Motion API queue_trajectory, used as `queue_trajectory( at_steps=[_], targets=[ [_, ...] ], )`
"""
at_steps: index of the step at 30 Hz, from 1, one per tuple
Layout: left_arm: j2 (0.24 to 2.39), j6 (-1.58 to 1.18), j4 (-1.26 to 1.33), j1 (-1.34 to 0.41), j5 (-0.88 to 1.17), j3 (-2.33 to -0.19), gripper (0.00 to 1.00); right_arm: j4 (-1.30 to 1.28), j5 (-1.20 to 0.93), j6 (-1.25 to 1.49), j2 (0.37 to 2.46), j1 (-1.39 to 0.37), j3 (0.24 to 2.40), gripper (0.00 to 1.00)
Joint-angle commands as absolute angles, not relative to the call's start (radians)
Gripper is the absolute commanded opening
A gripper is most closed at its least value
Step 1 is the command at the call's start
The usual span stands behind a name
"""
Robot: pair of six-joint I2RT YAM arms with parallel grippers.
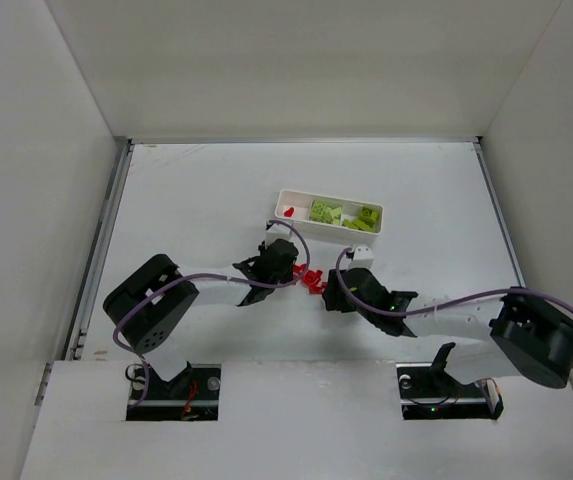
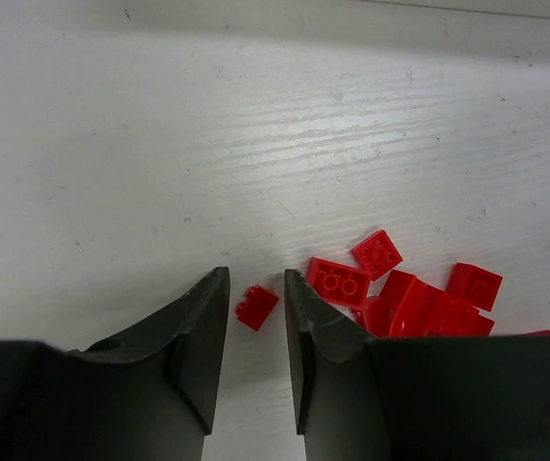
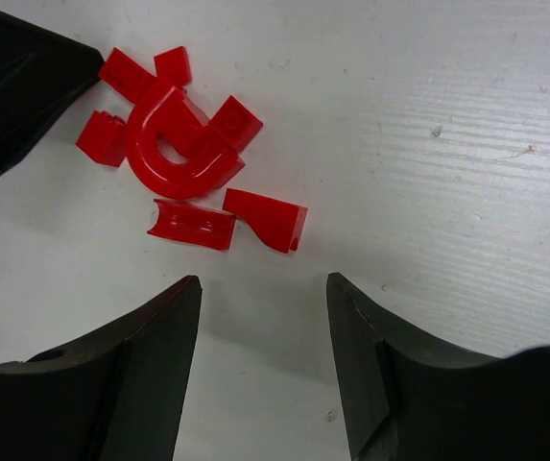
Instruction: Sort the legos into containers by color
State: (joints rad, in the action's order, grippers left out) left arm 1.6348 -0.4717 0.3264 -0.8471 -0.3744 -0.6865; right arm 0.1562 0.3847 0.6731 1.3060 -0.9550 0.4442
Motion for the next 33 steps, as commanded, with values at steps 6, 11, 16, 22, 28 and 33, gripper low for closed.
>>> queue_trajectory(
  at_steps=[6,11,16,22,28,33],
  targets=[
    [1.646,-0.456,0.181,-0.858,-0.331,-0.652,0.22,0.160,0.431,0.667,1.365,-0.946,0.512,0.60],
    [1.646,-0.449,0.172,-0.860,-0.331,-0.649,0.20,0.155,0.456,0.670,1.379,-0.946,0.520,0.60],
    [1.644,-0.428,0.164,-0.872,-0.331,-0.658,0.22,0.152,0.483,0.655,1.422,-0.944,0.551,0.60],
    [1.635,-0.433,0.147,-0.872,-0.331,-0.661,0.30,0.156,0.503,0.631,1.482,-0.946,0.586,0.60],
    [1.646,-0.436,0.135,-0.875,-0.331,-0.661,0.29,0.170,0.512,0.615,1.528,-0.946,0.606,0.52],
    [1.666,-0.437,0.106,-0.884,-0.337,-0.675,0.19,0.183,0.505,0.612,1.552,-0.946,0.612,0.43]
  ],
)
